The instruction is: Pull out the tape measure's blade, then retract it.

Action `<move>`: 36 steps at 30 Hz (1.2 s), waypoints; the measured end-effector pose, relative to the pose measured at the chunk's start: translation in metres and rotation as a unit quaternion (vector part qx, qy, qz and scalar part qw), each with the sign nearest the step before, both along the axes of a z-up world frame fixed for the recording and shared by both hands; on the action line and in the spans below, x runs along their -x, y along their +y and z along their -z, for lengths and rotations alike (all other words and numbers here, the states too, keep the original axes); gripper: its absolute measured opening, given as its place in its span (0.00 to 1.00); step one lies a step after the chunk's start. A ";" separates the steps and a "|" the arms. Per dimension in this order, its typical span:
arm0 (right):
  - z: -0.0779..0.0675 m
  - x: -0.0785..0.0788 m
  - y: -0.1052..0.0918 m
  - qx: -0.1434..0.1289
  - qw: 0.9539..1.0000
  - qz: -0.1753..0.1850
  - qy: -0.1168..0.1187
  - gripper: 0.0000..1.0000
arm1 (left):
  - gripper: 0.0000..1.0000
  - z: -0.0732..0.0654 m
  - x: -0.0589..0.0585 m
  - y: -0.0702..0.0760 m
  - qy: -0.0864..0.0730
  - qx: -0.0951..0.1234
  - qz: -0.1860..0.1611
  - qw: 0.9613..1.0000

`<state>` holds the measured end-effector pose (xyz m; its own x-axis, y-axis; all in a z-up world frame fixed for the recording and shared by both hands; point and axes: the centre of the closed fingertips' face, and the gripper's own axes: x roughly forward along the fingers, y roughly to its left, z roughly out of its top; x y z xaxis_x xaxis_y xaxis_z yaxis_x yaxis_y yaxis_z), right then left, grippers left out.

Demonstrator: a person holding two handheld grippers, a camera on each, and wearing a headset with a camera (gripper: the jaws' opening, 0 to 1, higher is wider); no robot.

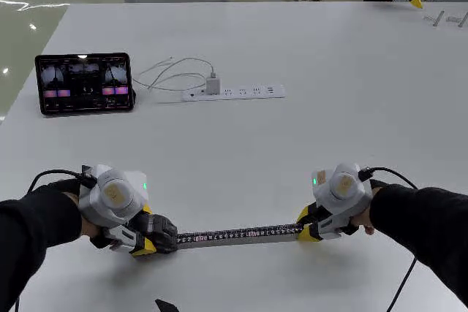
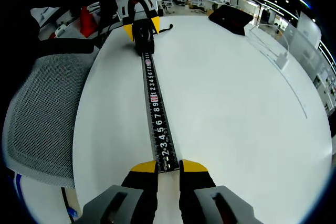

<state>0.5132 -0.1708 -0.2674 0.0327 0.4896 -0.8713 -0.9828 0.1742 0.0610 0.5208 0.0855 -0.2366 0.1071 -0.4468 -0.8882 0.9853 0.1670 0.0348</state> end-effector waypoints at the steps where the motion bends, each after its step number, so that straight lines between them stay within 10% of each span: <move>1: 0.000 0.000 0.000 0.003 1.000 -0.004 -0.001 0.11 | 0.32 0.000 0.000 0.000 -0.001 -0.001 0.002 1.000; 36: -0.008 0.002 -0.007 0.033 0.999 -0.032 -0.011 0.20 | 0.47 -0.009 0.006 0.011 0.012 -0.007 0.018 1.000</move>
<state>0.5109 -0.1775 -0.2591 0.0222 0.4334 -0.9009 -0.9931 0.1130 0.0299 0.5153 0.0965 -0.2273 0.0703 -0.4370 -0.8967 0.9912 0.1320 0.0134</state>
